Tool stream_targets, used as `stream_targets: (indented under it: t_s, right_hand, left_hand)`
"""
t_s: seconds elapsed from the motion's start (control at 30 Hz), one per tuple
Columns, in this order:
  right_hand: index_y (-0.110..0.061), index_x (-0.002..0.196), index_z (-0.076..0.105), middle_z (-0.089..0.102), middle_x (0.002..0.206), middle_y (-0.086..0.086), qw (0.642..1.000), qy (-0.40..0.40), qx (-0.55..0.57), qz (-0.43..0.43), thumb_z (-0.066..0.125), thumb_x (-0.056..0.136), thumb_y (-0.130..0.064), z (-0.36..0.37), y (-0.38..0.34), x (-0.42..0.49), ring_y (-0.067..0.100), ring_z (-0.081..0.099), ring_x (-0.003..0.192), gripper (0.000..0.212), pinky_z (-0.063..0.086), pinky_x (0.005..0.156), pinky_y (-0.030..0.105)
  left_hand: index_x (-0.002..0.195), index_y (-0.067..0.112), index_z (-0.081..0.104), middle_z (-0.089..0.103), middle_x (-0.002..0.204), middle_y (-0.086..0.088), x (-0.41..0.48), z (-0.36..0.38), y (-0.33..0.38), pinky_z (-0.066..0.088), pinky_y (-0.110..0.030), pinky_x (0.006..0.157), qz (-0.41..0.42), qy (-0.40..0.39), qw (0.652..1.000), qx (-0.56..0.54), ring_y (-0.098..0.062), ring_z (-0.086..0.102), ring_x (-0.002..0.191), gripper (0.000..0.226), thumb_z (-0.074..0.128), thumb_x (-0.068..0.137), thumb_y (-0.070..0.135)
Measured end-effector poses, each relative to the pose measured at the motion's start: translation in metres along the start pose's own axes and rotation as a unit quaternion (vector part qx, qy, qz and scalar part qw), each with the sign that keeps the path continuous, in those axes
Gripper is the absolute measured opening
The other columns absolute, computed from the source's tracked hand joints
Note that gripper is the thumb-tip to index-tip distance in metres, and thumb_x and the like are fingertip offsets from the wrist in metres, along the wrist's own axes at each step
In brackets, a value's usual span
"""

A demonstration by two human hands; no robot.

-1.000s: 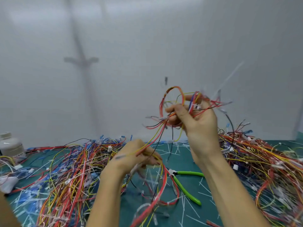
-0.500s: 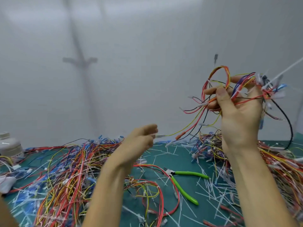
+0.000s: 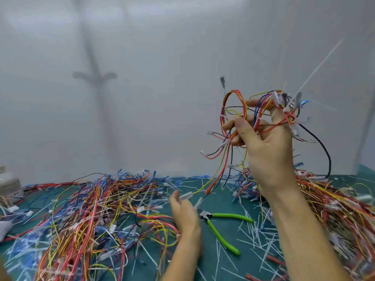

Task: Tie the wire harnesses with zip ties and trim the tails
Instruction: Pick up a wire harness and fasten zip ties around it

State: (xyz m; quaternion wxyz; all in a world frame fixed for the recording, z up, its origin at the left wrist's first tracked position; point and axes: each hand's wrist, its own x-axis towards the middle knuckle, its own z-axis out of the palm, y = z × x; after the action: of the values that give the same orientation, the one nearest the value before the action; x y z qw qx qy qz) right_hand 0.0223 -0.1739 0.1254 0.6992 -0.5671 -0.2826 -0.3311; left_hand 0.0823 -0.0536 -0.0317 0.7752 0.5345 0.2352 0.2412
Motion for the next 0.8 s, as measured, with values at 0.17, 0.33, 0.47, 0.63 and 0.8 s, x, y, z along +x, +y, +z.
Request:
stream_targets:
  t_s: [0.17, 0.33, 0.47, 0.63, 0.8]
  right_hand:
    - [-0.013, 0.114, 0.049, 0.073, 0.078, 0.003, 1.0, -0.007, -0.005, 0.011, 0.057, 0.098, -0.006, 0.003, 0.005, -0.001, 0.011, 0.057, 0.058, 0.019, 0.051, 0.063, 0.021]
    - [-0.021, 0.109, 0.055, 0.073, 0.082, 0.01, 0.997, -0.054, -0.027, 0.054, 0.057, 0.098, -0.005, 0.004, 0.014, -0.004, 0.008, 0.055, 0.055, 0.02, 0.05, 0.062, 0.019]
    - [-0.025, 0.1, 0.057, 0.075, 0.082, 0.006, 0.983, -0.119, -0.081, 0.11, 0.061, 0.095, -0.007, 0.006, 0.023, -0.008, 0.007, 0.054, 0.052, 0.019, 0.049, 0.058, 0.017]
    - [-0.027, 0.098, 0.051, 0.077, 0.081, -0.003, 0.966, -0.172, -0.126, 0.148, 0.063, 0.094, -0.008, 0.008, 0.03, -0.014, 0.009, 0.059, 0.049, 0.023, 0.051, 0.058, 0.019]
    - [-0.024, 0.098, 0.054, 0.075, 0.074, -0.003, 0.954, -0.205, -0.131, 0.176, 0.066, 0.09, -0.008, 0.012, 0.035, -0.016, 0.011, 0.058, 0.05, 0.022, 0.053, 0.058, 0.025]
  left_hand:
    - [0.136, 0.008, 0.048, 0.053, 0.137, -0.006, 0.044, -0.052, 0.011, 0.033, -0.026, 0.101, 0.145, -0.044, 0.982, 0.109, -0.013, 0.047, 0.119, 0.035, 0.045, 0.101, 0.005]
    - [0.144, 0.012, 0.043, 0.048, 0.145, -0.003, 0.08, -0.1, 0.021, 0.031, -0.028, 0.109, 0.202, -0.144, 0.942, 0.226, -0.009, 0.044, 0.127, 0.04, 0.043, 0.104, 0.015]
    - [0.14, 0.026, 0.046, 0.052, 0.142, 0.004, 0.094, -0.123, 0.029, 0.037, -0.043, 0.113, 0.209, -0.181, 0.929, 0.246, -0.013, 0.048, 0.13, 0.036, 0.044, 0.104, 0.024]
    - [0.123, 0.03, 0.059, 0.068, 0.117, 0.001, 0.1, -0.127, 0.037, 0.052, -0.044, 0.096, 0.215, -0.147, 0.941, 0.216, -0.02, 0.066, 0.11, 0.026, 0.043, 0.104, 0.021]
    - [0.126, 0.026, 0.06, 0.067, 0.124, -0.007, 0.086, -0.098, 0.035, 0.045, -0.039, 0.1, 0.209, -0.086, 0.889, 0.399, -0.025, 0.062, 0.112, 0.027, 0.047, 0.102, 0.03]
